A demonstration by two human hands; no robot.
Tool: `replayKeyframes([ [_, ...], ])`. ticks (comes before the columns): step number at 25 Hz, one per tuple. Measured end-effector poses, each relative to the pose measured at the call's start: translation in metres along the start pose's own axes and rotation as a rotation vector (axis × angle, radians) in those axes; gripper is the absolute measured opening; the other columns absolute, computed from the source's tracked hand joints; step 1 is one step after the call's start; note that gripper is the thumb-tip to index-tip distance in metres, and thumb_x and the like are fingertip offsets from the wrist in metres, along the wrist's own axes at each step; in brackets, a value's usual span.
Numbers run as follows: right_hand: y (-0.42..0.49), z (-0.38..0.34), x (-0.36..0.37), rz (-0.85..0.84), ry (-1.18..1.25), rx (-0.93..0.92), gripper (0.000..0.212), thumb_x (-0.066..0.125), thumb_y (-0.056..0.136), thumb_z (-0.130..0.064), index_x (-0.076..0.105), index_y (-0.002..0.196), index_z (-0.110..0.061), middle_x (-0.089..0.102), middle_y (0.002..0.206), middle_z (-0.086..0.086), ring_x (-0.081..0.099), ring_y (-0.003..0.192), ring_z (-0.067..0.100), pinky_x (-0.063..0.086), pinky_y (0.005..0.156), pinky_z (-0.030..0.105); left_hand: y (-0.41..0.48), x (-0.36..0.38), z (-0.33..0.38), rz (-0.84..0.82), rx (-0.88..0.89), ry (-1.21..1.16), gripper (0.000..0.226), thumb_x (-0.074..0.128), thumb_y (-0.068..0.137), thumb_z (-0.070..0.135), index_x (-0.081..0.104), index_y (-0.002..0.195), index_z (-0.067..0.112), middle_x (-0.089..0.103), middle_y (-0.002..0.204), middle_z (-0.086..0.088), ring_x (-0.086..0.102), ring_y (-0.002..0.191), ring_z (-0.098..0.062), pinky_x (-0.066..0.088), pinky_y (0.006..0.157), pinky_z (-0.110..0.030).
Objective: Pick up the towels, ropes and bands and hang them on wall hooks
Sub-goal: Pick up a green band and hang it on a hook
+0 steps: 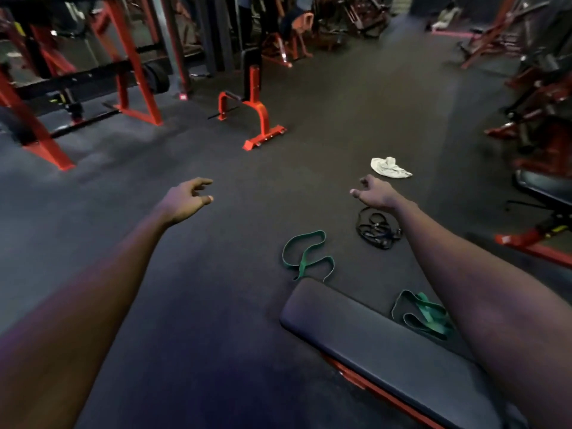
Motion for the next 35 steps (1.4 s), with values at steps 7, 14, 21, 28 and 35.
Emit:
replayKeyframes([
  [7, 0.102, -0.015, 0.037, 0.081, 0.023, 0.204, 0.063, 0.062, 0.092, -0.042, 0.043, 0.143, -0.007, 0.05, 0.145, 0.017, 0.048, 0.133, 0.032, 0.039, 0.105, 0.035, 0.201, 0.007, -0.029, -0.164, 0.154, 0.05, 0.05, 0.064, 0.091, 0.021, 0.052, 0.14, 0.025, 0.055, 0.141, -0.007, 0.054, 0.126, -0.022, 0.037, 0.102, -0.027],
  [14, 0.199, -0.024, 0.072, 0.124, 0.103, 0.413, 0.059, 0.064, 0.091, -0.041, 0.049, 0.138, -0.008, 0.056, 0.139, 0.014, 0.052, 0.128, 0.031, 0.041, 0.1, 0.031, 0.39, 0.022, -0.038, -0.345, 0.251, 0.124, 0.051, 0.066, 0.088, 0.02, 0.053, 0.138, 0.025, 0.056, 0.139, -0.011, 0.056, 0.125, -0.024, 0.039, 0.105, -0.029],
  [21, 0.329, -0.005, 0.114, 0.104, 0.233, 0.558, 0.061, 0.063, 0.091, -0.041, 0.048, 0.14, -0.008, 0.053, 0.142, 0.013, 0.049, 0.131, 0.031, 0.04, 0.099, 0.032, 0.573, 0.092, -0.02, -0.556, 0.302, 0.216, 0.051, 0.066, 0.087, 0.025, 0.053, 0.137, 0.031, 0.057, 0.139, -0.008, 0.054, 0.128, -0.02, 0.04, 0.111, -0.035],
  [28, 0.417, 0.009, 0.132, 0.054, 0.259, 0.73, 0.06, 0.062, 0.092, -0.039, 0.047, 0.14, -0.005, 0.051, 0.142, 0.018, 0.05, 0.129, 0.034, 0.043, 0.1, 0.036, 0.711, 0.157, 0.006, -0.709, 0.345, 0.252, 0.051, 0.062, 0.092, 0.025, 0.049, 0.141, 0.028, 0.051, 0.145, -0.005, 0.048, 0.134, -0.024, 0.036, 0.111, -0.037],
  [35, 0.495, 0.019, 0.162, 0.123, 0.366, 0.973, 0.059, 0.061, 0.094, -0.038, 0.045, 0.142, -0.007, 0.05, 0.143, 0.016, 0.051, 0.128, 0.033, 0.043, 0.099, 0.036, 0.858, 0.247, 0.055, -0.936, 0.515, 0.295, 0.048, 0.063, 0.092, 0.02, 0.052, 0.139, 0.025, 0.054, 0.142, -0.008, 0.05, 0.132, -0.022, 0.037, 0.105, -0.029],
])
Point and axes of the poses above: each hand's wrist, its own y-axis towards the middle knuckle, its own x-axis out of the palm, z = x × y, the point moved 4 cm from there along y, towards the middle knuckle
